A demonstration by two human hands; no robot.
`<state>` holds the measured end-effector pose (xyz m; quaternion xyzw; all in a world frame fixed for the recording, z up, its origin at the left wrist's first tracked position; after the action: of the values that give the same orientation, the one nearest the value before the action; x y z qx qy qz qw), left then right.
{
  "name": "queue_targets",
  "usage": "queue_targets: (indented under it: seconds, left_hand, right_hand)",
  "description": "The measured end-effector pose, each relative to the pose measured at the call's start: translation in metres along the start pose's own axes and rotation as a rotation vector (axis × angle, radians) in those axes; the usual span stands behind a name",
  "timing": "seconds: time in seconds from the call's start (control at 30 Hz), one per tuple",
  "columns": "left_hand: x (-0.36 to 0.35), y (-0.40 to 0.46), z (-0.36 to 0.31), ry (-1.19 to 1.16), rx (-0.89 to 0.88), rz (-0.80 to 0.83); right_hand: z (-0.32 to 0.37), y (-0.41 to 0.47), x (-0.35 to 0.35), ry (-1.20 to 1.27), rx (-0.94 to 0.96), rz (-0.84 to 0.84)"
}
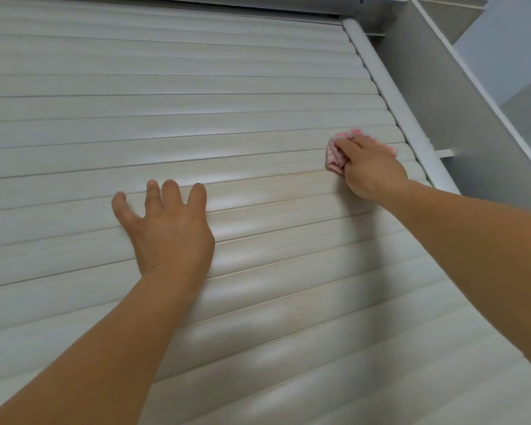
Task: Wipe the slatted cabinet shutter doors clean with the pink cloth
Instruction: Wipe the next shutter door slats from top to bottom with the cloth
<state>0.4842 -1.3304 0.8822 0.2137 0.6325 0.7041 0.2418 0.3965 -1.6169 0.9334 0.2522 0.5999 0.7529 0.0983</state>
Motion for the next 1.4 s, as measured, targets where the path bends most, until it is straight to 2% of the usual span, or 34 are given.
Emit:
queue_targets:
  seconds: [0.17, 0.27, 0.37, 0.47, 0.63, 0.93, 1.03, 1.2, 1.4]
  left_hand:
    - [-0.001, 0.001, 0.003, -0.011, -0.004, -0.029]
    - [-0.005, 0.001, 0.004, -0.025, 0.003, -0.045]
    - [-0.007, 0.0, 0.003, -0.04, 0.005, -0.053]
    - [-0.005, -0.001, 0.003, -0.048, 0.001, -0.056]
    - [-0.001, -0.003, 0.003, -0.086, -0.001, -0.044]
    - [0.007, 0.0, 0.015, -0.19, 0.064, 0.002]
    - [0.015, -0.002, 0.015, -0.196, 0.09, 0.035]
    - [0.016, -0.008, 0.019, -0.151, 0.051, 0.105]
    - [0.022, -0.006, 0.022, -0.181, 0.025, 0.149]
  right_hand:
    - [-0.038, 0.005, -0.009, 0.023, -0.114, 0.032]
    - [-0.054, 0.006, -0.01, 0.033, -0.294, 0.086]
    - [-0.047, -0.002, -0.009, 0.061, -0.402, 0.07]
    - [-0.023, -0.019, -0.003, 0.065, -0.422, -0.009]
    - [0.022, -0.041, -0.005, -0.023, -0.261, -0.162]
    - [0.157, -0.072, 0.032, 0.151, 0.085, -0.284]
    - [0.18, -0.074, 0.038, 0.14, 0.169, -0.319]
    - [0.14, -0.067, 0.022, 0.041, 0.232, -0.3]
    - [0.04, -0.056, 0.012, -0.05, -0.13, -0.238]
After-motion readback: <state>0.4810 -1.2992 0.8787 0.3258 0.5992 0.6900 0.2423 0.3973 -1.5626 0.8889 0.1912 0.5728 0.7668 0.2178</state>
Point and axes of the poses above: each hand's wrist, its own y-axis towards the middle knuckle, its own x-axis out of the back of the hand, z = x × y, the point moved 3 cm from there along y, towards the middle knuckle, and after that the axes turned 15 degrees about -y, right-handed, at the moved point
